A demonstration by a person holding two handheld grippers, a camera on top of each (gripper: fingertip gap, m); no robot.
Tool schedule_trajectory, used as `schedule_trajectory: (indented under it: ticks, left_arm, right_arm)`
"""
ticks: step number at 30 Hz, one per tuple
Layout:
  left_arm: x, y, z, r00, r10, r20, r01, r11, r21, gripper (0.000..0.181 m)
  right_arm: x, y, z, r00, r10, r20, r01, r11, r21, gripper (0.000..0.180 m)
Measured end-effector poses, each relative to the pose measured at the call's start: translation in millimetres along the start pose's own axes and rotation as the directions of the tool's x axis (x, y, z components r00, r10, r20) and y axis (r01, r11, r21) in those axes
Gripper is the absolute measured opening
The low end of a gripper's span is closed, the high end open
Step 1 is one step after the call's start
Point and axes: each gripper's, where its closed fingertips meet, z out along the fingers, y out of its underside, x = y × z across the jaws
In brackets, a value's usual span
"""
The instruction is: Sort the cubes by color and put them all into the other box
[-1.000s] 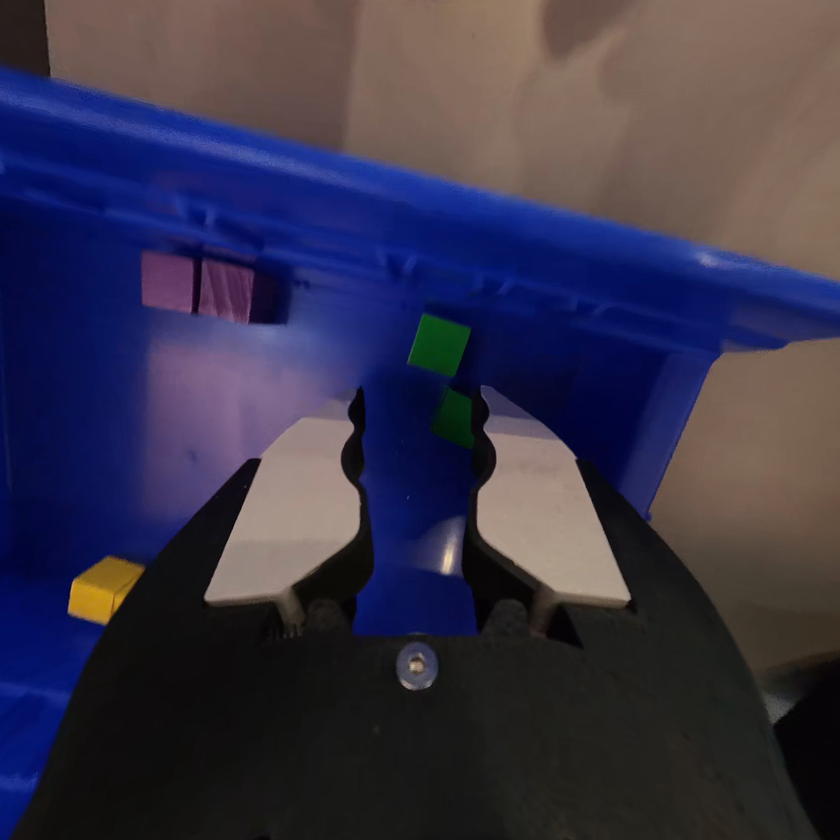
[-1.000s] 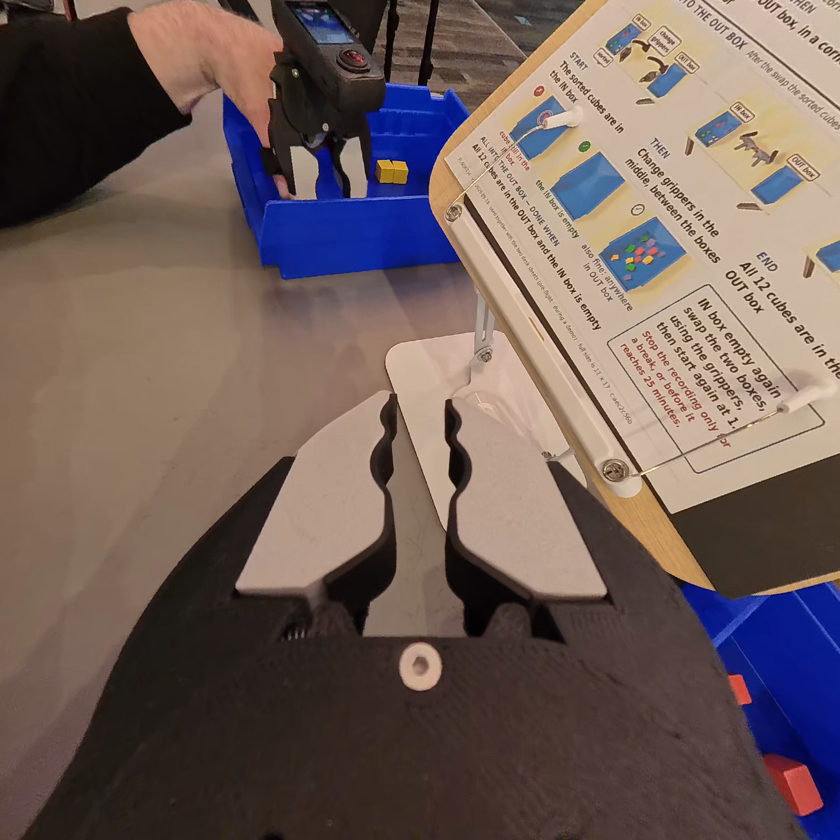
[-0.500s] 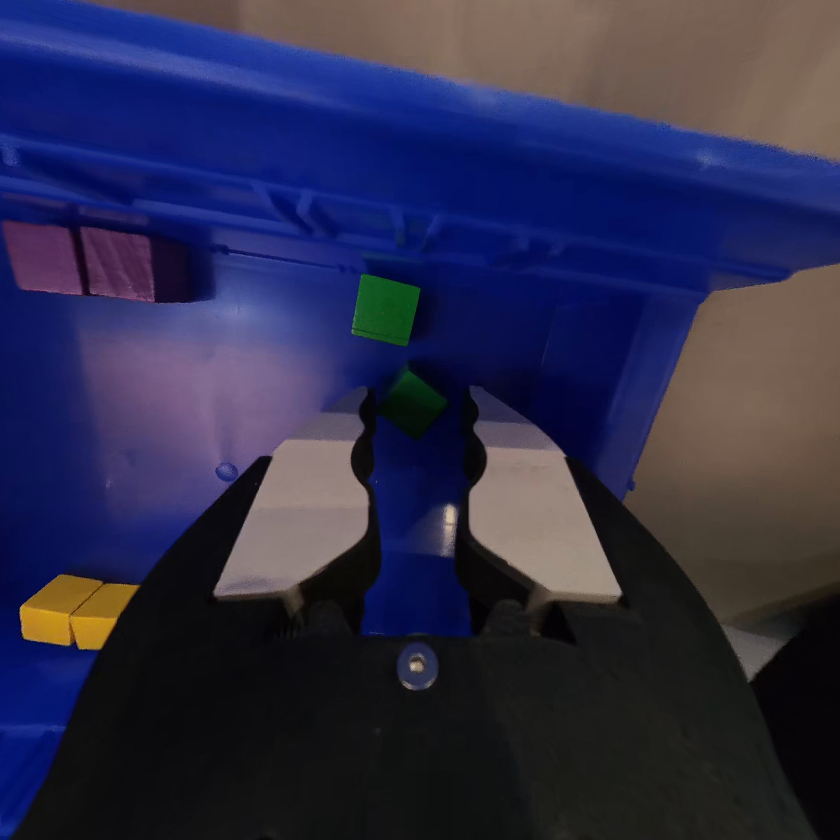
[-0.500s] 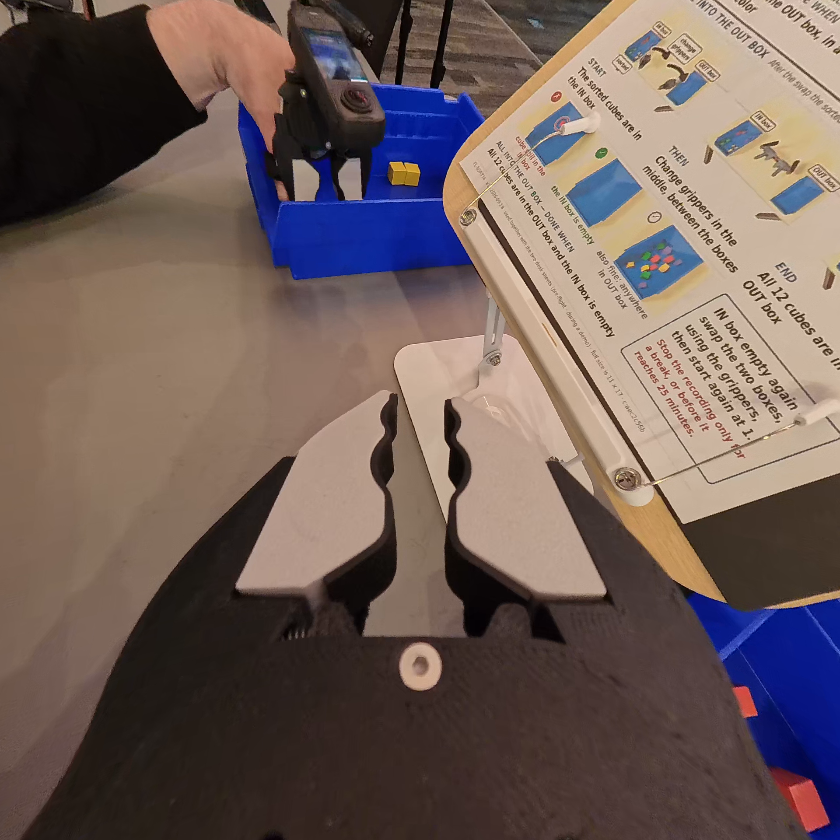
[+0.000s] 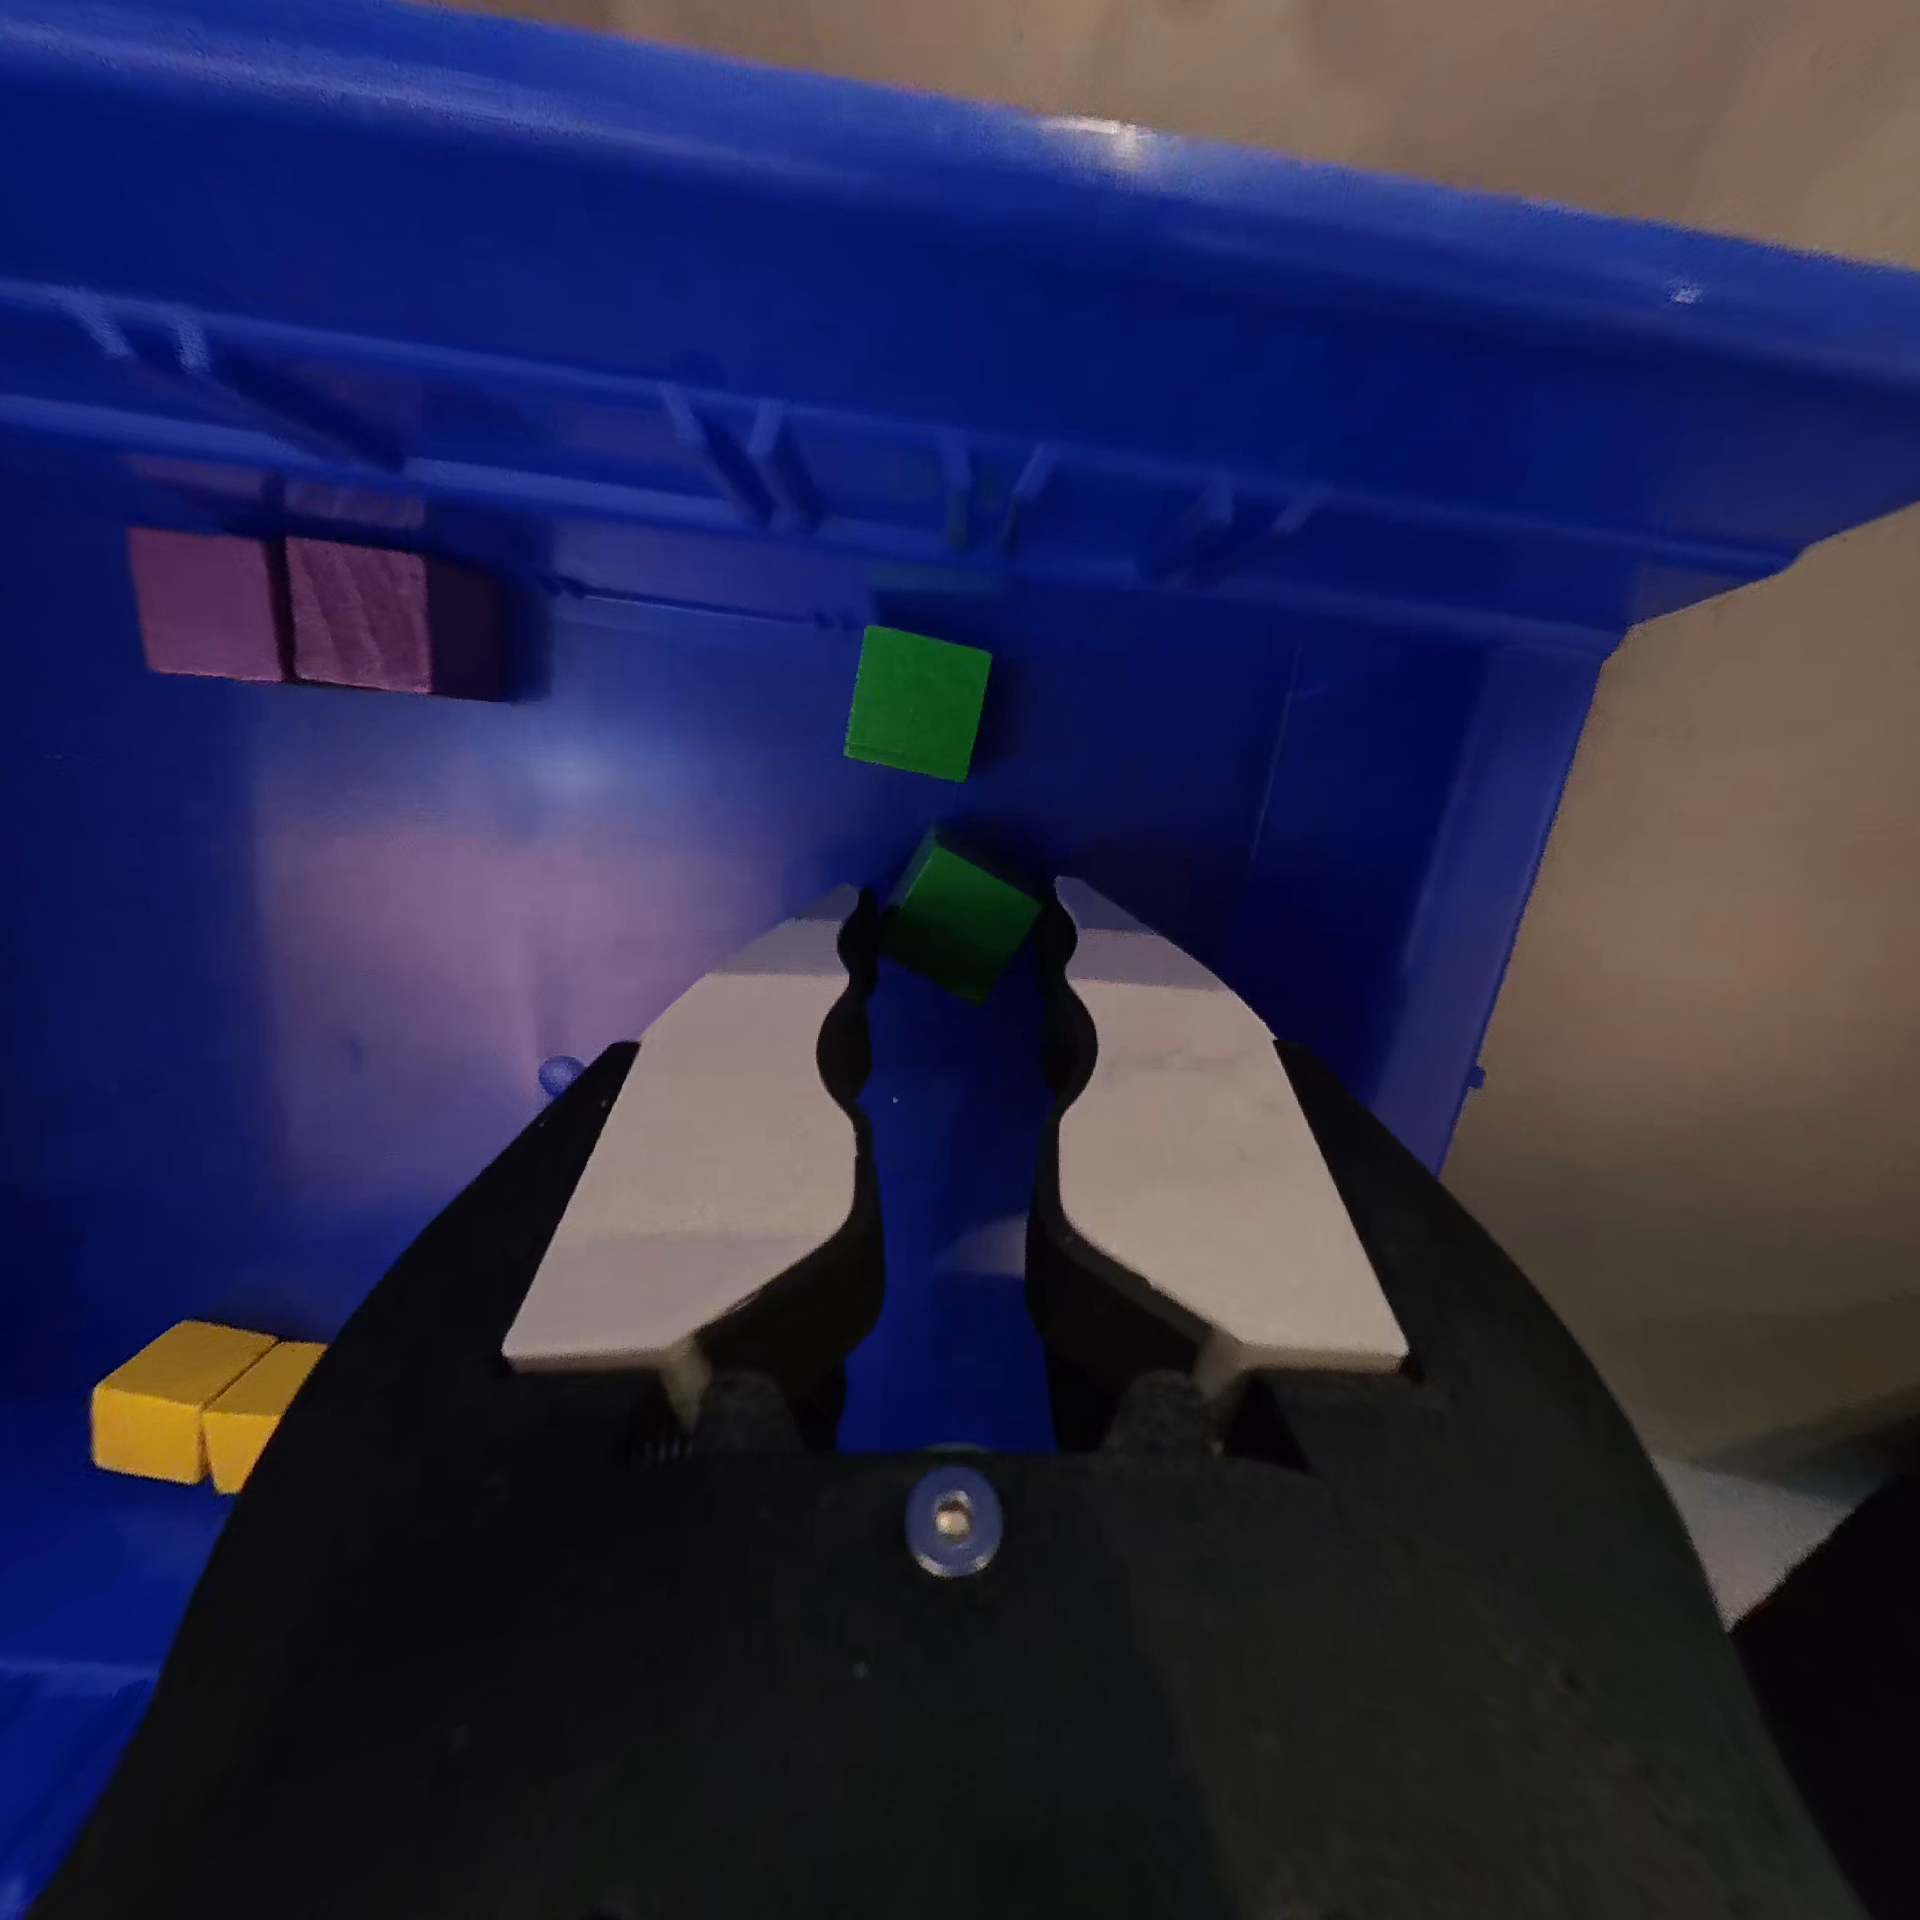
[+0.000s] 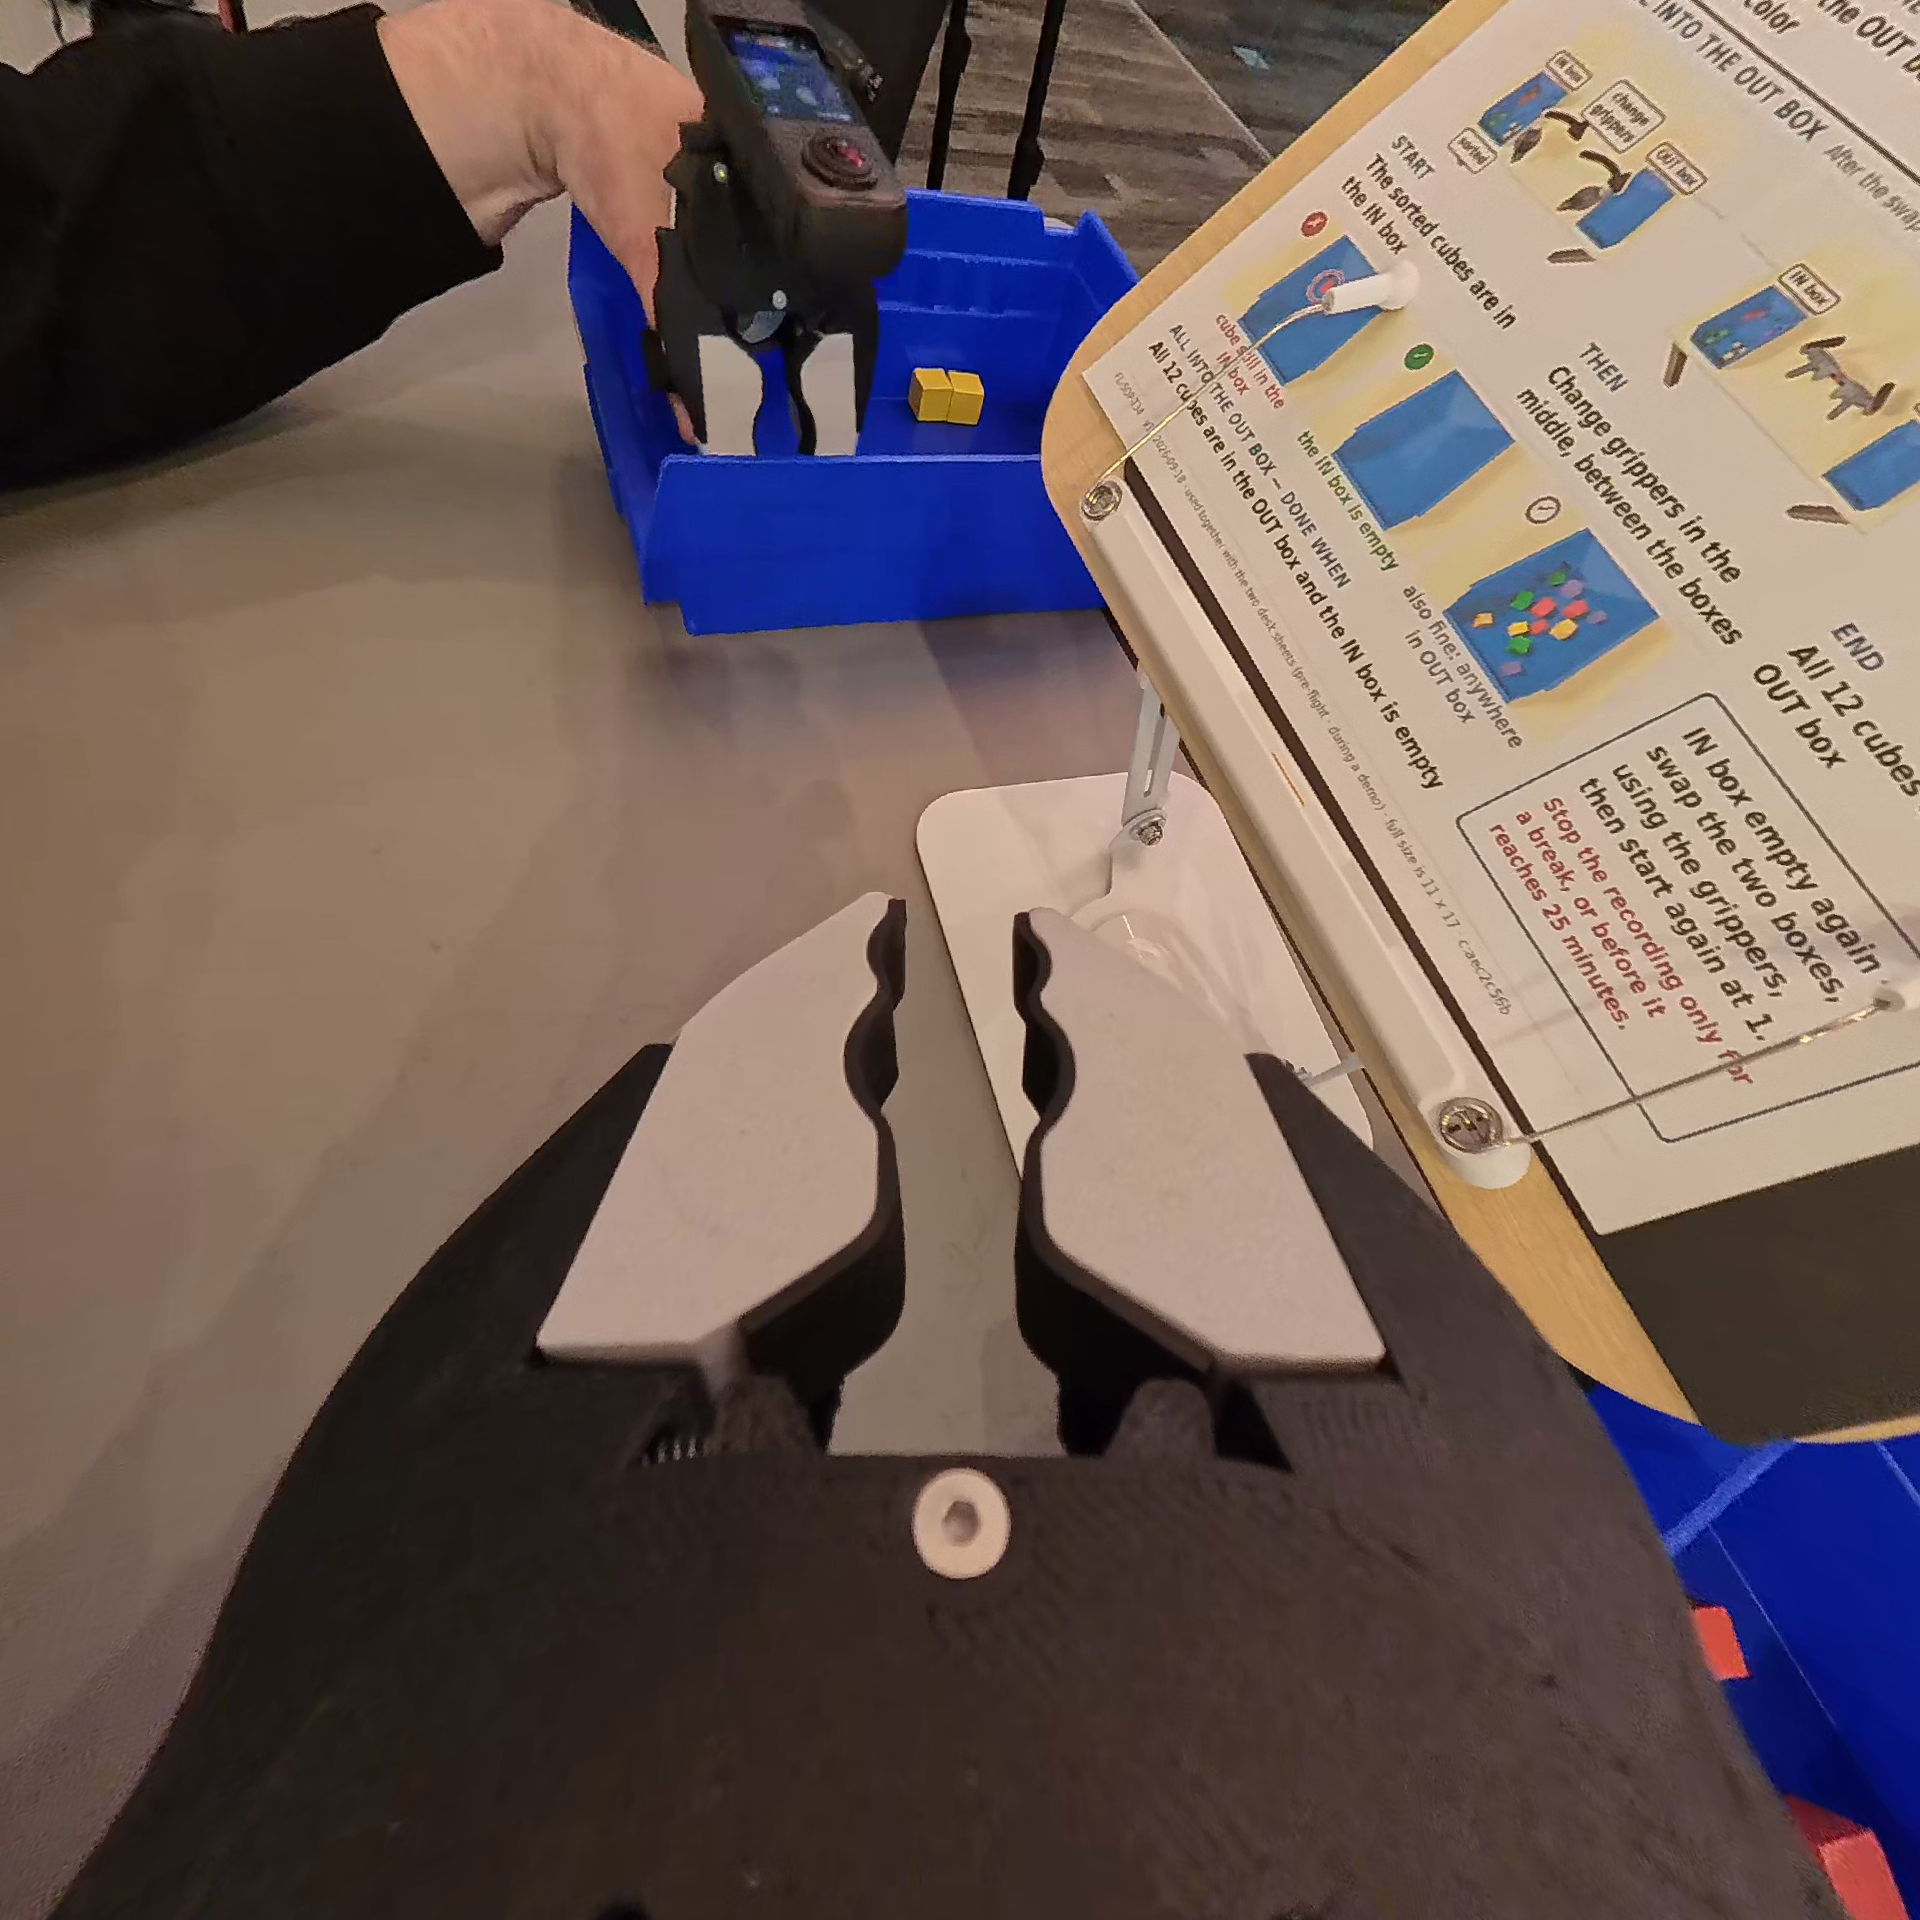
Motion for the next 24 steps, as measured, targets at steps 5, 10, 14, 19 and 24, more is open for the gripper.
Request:
schedule_trajectory:
  ticks: [5,10,14,19,24]
  left_arm:
    - [-8,-5,-11,0.999,-0.008,0.047,0.004,0.997,0.077,0.029]
    - [-12,-23,-44,0.993,-0.044,0.114,0.009,0.957,0.290,0.029]
    - [-5,-48,-89,0.982,-0.048,0.184,-0.051,0.865,0.499,0.029]
    - [22,-95,-152,0.930,0.008,0.367,-0.254,0.737,0.627,0.029]
    - [77,-154,-204,0.880,0.086,0.468,-0.442,0.512,0.737,0.028]
  right_arm:
    - [-9,-5,6,0.999,-0.031,0.020,0.031,0.999,0.026,0.023]
    - [-28,-24,22,0.991,-0.134,0.023,0.132,0.988,0.079,0.032]
    - [-47,-50,42,0.987,-0.156,0.048,0.147,0.977,0.153,0.035]
    - [-66,-95,55,0.964,0.021,0.265,-0.113,0.935,0.337,0.039]
    - [-69,-131,55,0.872,0.122,0.473,-0.357,0.821,0.446,0.044]
